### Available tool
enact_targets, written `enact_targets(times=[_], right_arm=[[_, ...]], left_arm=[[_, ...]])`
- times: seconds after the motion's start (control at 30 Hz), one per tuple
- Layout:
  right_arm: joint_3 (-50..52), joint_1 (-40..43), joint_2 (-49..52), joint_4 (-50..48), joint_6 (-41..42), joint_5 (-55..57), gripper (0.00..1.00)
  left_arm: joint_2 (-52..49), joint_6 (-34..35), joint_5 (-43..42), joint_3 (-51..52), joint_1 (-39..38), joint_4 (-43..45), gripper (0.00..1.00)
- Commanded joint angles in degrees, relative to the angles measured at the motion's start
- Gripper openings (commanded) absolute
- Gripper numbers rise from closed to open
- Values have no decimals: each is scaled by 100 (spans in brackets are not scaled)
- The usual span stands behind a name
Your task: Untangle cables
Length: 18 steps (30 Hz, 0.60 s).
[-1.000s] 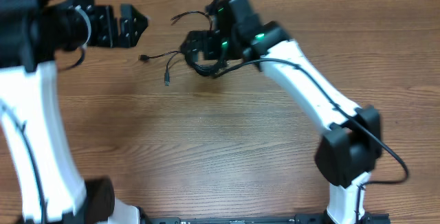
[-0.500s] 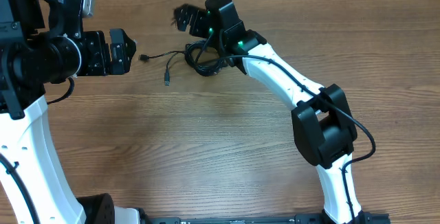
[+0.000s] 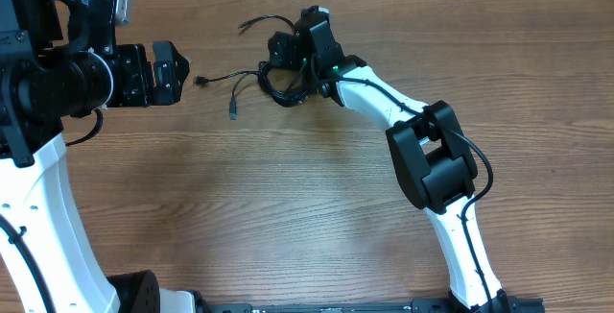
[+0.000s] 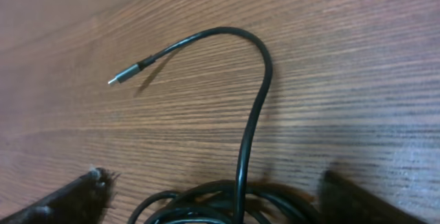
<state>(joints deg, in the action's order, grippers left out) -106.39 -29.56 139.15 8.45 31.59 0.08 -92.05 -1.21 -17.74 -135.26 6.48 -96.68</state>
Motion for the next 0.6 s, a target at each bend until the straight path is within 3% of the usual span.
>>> enact_targets(times=[0.0,0.03,0.07,0.1,0.47,0.5,0.53,0.57], right_arm=[[-48,7,90,66,-636,24,72],[-48,7,107,105,-647,28,61],[-48,7,111,197,-660,26,13],[-48,7,111,293,-656,20,4],[-50,7,-494,1073,-660,-737,4],[-50,7,-549,1132,-658,-870,10],[-50,-9,-564,1137,-656,-992,45],[-50,-35,-562,1126,-656,-1080,73]], left_arm=[[22,-55,33,15,-13,-11,100],[22,-55,33,15,-13,-11,100],[22,-55,31,15,-13,-11,100],[22,-52,31,15,-13,-11,100],[22,-50,-17,15,-13,-11,100],[22,-50,-33,15,-13,-11,100],[22,-50,-35,15,-13,-11,100],[22,-50,-35,15,-13,-11,100]])
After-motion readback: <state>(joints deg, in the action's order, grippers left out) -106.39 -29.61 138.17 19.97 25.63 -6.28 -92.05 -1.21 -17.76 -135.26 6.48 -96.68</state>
